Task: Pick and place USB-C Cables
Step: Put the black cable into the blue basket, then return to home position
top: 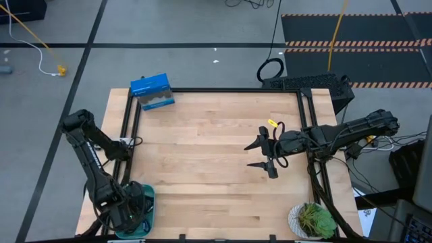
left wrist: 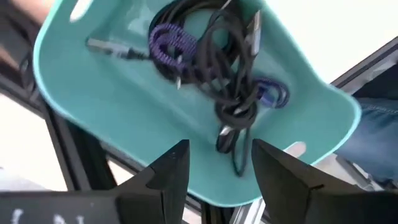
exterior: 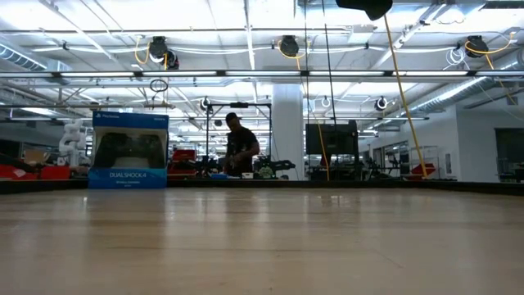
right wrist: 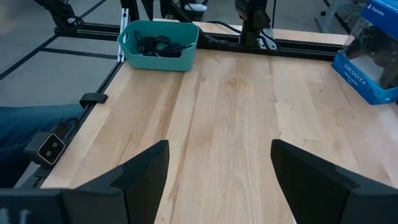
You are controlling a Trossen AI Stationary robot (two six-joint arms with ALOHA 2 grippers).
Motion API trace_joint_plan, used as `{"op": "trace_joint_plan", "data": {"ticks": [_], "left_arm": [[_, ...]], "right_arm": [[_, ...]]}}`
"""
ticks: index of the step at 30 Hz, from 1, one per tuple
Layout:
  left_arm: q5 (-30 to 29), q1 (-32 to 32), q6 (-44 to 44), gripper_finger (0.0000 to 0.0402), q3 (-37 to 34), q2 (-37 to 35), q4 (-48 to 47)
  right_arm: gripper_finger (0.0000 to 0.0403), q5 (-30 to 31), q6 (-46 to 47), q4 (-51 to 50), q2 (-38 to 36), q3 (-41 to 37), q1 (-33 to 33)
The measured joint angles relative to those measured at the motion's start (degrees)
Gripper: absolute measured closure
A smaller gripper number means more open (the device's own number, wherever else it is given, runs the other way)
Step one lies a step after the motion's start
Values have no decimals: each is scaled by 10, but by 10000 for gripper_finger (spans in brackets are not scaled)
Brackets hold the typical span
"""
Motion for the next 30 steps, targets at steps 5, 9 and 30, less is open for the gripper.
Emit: {"op": "trace_joint_plan", "data": {"ticks": [5, 9, 30], "left_arm": [[-35, 32, 89, 247, 0, -2, 4], [-77, 69, 171, 272, 0, -16, 5], [-485, 325, 898, 309, 1, -157, 117]], "right_arm": [[130, 14, -27, 15, 0, 0, 0], [150, 33, -44, 31, -2, 0, 0], [394, 45, -170, 37, -47, 0, -1]]}}
